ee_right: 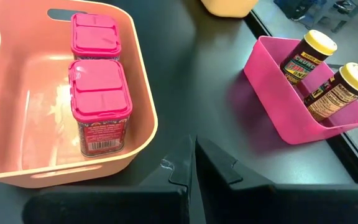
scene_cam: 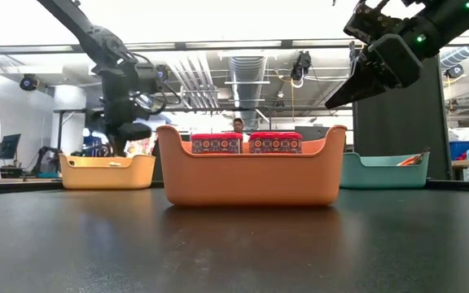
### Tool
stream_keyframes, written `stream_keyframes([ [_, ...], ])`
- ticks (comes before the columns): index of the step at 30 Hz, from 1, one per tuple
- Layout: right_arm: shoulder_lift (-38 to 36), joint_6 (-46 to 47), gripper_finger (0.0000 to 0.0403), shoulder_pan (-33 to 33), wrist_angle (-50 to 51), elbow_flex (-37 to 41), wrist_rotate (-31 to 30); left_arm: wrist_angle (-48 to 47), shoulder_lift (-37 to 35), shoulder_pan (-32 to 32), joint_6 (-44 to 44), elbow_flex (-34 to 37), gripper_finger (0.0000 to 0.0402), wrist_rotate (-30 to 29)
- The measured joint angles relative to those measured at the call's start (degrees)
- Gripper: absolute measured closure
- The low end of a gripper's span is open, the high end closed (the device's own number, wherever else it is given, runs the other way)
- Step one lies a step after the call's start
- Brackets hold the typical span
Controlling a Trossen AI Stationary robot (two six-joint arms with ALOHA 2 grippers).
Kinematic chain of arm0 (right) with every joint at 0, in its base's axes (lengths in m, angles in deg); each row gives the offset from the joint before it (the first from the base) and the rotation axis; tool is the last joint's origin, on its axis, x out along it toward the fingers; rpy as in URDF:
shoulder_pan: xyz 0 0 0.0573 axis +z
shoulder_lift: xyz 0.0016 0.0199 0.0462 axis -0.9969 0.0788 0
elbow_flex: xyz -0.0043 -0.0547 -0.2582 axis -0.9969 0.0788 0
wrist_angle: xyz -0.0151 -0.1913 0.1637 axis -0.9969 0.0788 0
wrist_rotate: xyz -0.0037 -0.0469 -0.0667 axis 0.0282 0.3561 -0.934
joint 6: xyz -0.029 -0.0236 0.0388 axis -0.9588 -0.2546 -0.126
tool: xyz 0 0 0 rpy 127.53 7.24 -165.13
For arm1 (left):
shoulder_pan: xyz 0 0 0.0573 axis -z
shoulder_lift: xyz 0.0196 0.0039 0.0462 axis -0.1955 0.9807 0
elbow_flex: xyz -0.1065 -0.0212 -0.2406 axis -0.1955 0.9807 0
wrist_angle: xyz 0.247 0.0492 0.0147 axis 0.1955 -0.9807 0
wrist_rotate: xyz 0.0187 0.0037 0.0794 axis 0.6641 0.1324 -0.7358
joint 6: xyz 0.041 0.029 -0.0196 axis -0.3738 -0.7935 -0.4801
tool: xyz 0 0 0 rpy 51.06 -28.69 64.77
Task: Sort spices by type
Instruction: Return to Home Position
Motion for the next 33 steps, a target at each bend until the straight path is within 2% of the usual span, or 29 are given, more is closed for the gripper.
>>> stream_keyframes([
  [4, 0.00, 0.02, 0.0390, 0.00, 0.00, 0.00, 0.00, -1.63, -0.07, 0.30, 0.02, -2.40, 0.0402, 0.89],
  [8, 0.00, 0.05, 0.0390, 0.00, 0.03, 0.00, 0.00, -4.89, -0.49, 1.24, 2.17, -3.44, 0.0402, 5.68],
  [11, 0.00, 0.17, 0.0390, 0.00, 0.04, 0.00, 0.00, -4.82, -1.79, 4.02, 3.56, -3.13, 0.0402, 9.15],
  [14, 0.00, 0.79, 0.0390, 0.00, 0.01, 0.31, 0.00, -4.81, -3.69, 8.51, 4.45, -2.43, 0.0402, 8.88],
  [20, 0.00, 0.79, 0.0390, 0.00, -0.41, 1.18, 0.05, -5.10, -13.25, 19.90, 8.31, -2.27, 0.0402, -3.78],
  [22, 0.00, 0.38, 0.0390, 0.00, -1.92, 1.65, 1.03, -3.17, -17.81, 24.76, 8.66, -1.76, 0.0402, -4.20],
  [24, 0.00, -1.38, 0.0390, 0.00, -5.42, 2.49, 3.75, -0.59, -22.03, 30.05, 8.51, -0.55, 0.0402, -1.98],
  [29, 0.00, -7.36, 0.0390, 0.00, -20.24, 5.16, 9.79, 8.92, -30.07, 44.77, 6.81, 4.55, 0.0401, -0.68],
  [31, 0.00, -9.62, 0.0390, 0.00, -24.63, 5.35, 11.21, 12.17, -31.81, 49.34, 3.10, 6.02, 0.0402, -3.64],
  [33, 0.00, -13.16, 0.0390, 0.00, -28.90, 5.35, 11.64, 13.91, -33.44, 52.69, 3.13, 7.68, 0.0402, -8.90],
])
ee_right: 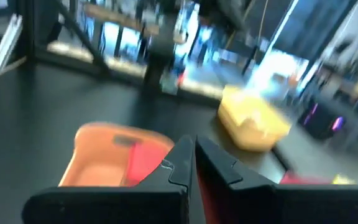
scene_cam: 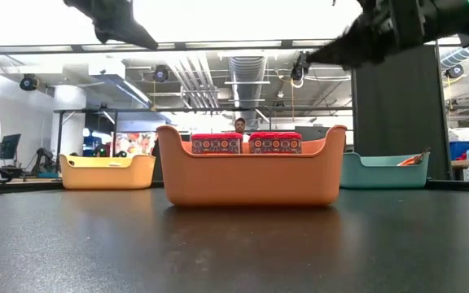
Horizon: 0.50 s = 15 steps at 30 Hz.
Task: Sort spices by type
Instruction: Return to Home Position
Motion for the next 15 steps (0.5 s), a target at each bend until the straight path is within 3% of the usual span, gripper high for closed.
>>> stream_keyframes([
  [3, -0.04, -5.97, 0.0390, -0.14, -6.53, 0.00, 0.37, 7.03, -1.58, 2.52, -3.30, 3.78, 0.0402, -6.38],
  [5, -0.35, -9.05, 0.0390, -0.51, -10.02, -0.07, 2.24, 14.67, -2.96, 2.60, -7.60, 7.56, 0.0402, -3.55],
  [8, -1.51, -10.85, 0.0390, -1.30, -11.04, -0.07, 6.13, 28.21, -6.25, 2.30, -11.63, 14.16, 0.0402, 6.18],
  [15, -7.00, -11.45, 0.0390, -2.01, -10.26, 2.47, 6.56, 34.94, -19.14, 2.28, -10.01, 27.15, 0.0402, 7.07],
])
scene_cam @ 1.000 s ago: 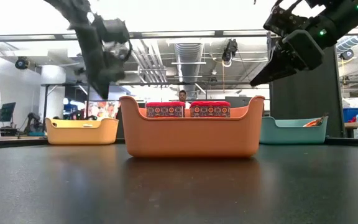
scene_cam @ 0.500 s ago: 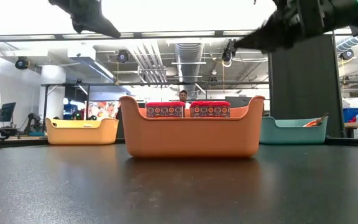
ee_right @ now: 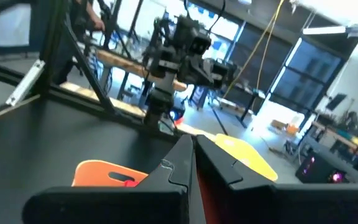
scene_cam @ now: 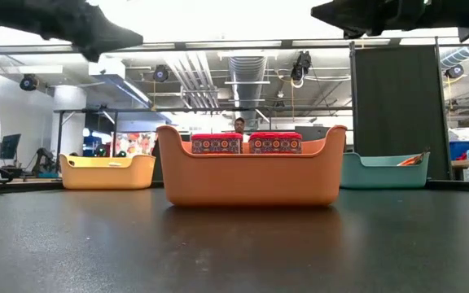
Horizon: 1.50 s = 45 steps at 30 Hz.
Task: Sort spices by type
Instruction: Return to Home Position
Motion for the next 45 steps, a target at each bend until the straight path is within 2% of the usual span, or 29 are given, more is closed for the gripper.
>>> stream_keyframes([
  [13, -24.08, -0.64, 0.0390, -0.26, -0.02, 13.84, 2.98, -4.58, -27.32, -0.04, -2.65, 9.15, 0.0402, -0.07],
  [17, -33.14, 0.76, 0.0390, -0.25, 4.19, 16.51, 4.41, -5.07, -34.55, -0.04, -1.84, 12.85, 0.0402, -0.03],
  [25, -53.29, -1.47, 0.0390, -0.23, 20.04, 19.14, 6.89, 0.63, -34.58, 0.00, 1.74, 19.51, 0.0402, 0.21],
  [27, -53.42, -2.51, 0.0390, -0.25, 20.25, 18.40, 6.76, 1.94, -34.61, 0.00, 1.90, 21.24, 0.0402, 0.30],
  [33, -53.13, -4.33, 0.0390, -0.11, 23.42, 18.29, 7.95, -6.11, -33.63, 0.09, 2.00, 21.40, 0.0402, 2.48],
  [38, -52.51, -5.64, 0.0390, -0.26, 17.40, 24.04, 8.39, -6.06, -33.46, 0.04, 1.11, 21.42, 0.0402, 2.23],
  [41, -52.60, -5.14, 0.0390, -0.26, 19.72, 24.00, 7.94, -6.10, -33.02, 0.05, 1.11, 21.35, 0.0402, 1.49],
  [45, -53.41, -3.69, 0.0390, -0.22, 16.01, 23.91, 10.16, -6.48, -32.34, 0.07, 1.11, 20.86, 0.0402, 1.43],
])
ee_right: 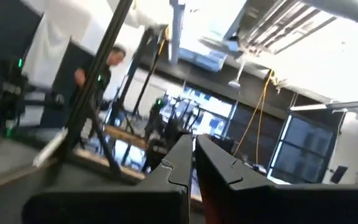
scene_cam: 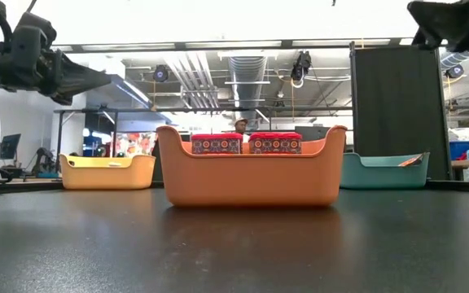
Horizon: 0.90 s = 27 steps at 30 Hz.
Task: Sort spices by type
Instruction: Return to Home Position
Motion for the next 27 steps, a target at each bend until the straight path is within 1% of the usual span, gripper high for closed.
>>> stream_keyframes([
  [4, 0.48, 3.34, 0.0390, -0.04, -3.33, -0.68, -0.28, 0.00, 0.31, 0.00, 0.00, 0.00, 0.0402, 0.00],
  [11, 0.50, 19.11, 0.0390, -0.03, -2.60, -0.79, -0.26, 0.01, 0.99, 0.00, 0.02, 0.00, 0.0402, 0.00],
  [16, 0.50, 27.41, 0.0390, -0.02, -2.57, -0.79, -0.26, 0.05, 1.54, 0.00, 0.02, -0.03, 0.0402, 0.00],
  [20, 0.50, 30.22, 0.0390, -0.04, -2.56, -0.79, -0.28, 0.05, 2.05, 0.00, 0.02, -0.05, 0.0402, 0.00],
  [27, 0.50, 30.55, 0.0390, -0.02, -2.57, -0.79, -0.28, 0.07, 2.87, 0.00, 0.03, -0.09, 0.0402, 0.00],
])
